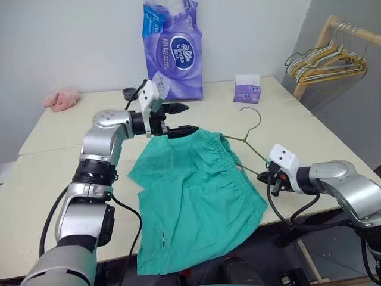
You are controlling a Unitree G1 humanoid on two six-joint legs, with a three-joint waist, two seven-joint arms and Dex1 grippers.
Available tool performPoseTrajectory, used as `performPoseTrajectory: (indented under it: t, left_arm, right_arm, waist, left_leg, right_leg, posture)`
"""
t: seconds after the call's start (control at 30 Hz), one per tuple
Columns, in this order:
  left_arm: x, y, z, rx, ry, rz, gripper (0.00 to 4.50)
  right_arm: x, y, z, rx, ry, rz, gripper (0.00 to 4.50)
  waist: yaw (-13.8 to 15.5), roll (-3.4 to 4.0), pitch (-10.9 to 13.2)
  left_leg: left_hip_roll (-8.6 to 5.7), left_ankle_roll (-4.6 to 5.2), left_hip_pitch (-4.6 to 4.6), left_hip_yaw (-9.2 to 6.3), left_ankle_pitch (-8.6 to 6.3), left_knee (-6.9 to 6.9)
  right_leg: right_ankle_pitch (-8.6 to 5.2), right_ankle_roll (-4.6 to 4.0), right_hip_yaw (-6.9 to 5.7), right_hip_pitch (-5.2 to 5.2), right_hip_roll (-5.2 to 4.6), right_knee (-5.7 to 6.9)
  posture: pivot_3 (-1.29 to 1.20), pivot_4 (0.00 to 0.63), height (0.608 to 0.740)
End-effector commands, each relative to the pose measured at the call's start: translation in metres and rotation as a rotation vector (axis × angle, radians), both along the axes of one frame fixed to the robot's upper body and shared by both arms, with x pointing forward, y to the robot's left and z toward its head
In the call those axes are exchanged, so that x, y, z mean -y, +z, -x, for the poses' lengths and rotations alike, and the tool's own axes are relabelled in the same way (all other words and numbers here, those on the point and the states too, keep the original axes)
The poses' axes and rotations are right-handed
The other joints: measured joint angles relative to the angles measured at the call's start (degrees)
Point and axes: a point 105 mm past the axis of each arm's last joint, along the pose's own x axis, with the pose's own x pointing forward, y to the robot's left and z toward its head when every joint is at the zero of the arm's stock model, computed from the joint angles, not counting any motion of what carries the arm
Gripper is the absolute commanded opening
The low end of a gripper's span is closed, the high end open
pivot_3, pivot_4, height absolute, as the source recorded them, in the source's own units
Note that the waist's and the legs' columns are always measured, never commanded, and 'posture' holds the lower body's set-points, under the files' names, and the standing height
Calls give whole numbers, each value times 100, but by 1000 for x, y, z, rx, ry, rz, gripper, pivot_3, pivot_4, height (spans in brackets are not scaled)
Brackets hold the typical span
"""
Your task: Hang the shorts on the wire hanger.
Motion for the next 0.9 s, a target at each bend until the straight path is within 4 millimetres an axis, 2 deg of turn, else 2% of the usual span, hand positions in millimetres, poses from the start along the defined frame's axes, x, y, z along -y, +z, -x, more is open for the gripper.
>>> performPoseTrajectory:
  t: [0.03,0.13,0.5,0.67,0.77,0.9]
  left_arm:
    - [1,-3,11,37,-120,-123,4467]
    - [4,-13,19,45,-224,-223,4467]
    - [13,-46,15,86,-311,-347,4467]
    - [16,-63,30,17,-400,-364,4467]
    - [15,-63,30,-6,-395,-354,3881]
    - [15,-65,32,-36,-395,-355,2624]
  right_arm:
    - [-10,19,-1,98,67,25,0]
    - [-17,22,3,126,120,51,0]
    - [-33,32,15,180,240,89,0]
    - [-35,35,17,191,260,91,0]
    - [-35,35,19,193,274,95,0]
    - [-37,36,20,204,292,98,0]
  waist:
    - [-19,0,0]
    - [-43,0,1]
    - [-76,-1,1]
    - [-112,-1,1]
    - [-116,-2,1]
    - [-113,-2,1]
  left_leg:
    - [0,0,0,0,0,-1]
    - [0,0,-4,-1,0,1]
    - [0,1,-6,-1,0,2]
    - [1,1,-5,-2,0,1]
    - [1,1,-5,-2,0,1]
    - [1,2,-6,-2,-1,2]
  right_leg:
    - [0,0,0,-1,0,0]
    - [0,0,1,-1,0,-1]
    - [0,1,-1,-2,0,-3]
    - [-1,1,-1,-2,0,-3]
    - [-1,1,-1,-3,0,-3]
    - [-1,2,-2,-2,0,-4]
  posture:
    - [-238,22,740]
    - [-241,21,740]
    - [-261,28,740]
    - [-267,29,740]
    - [-268,28,740]
    - [-269,26,740]
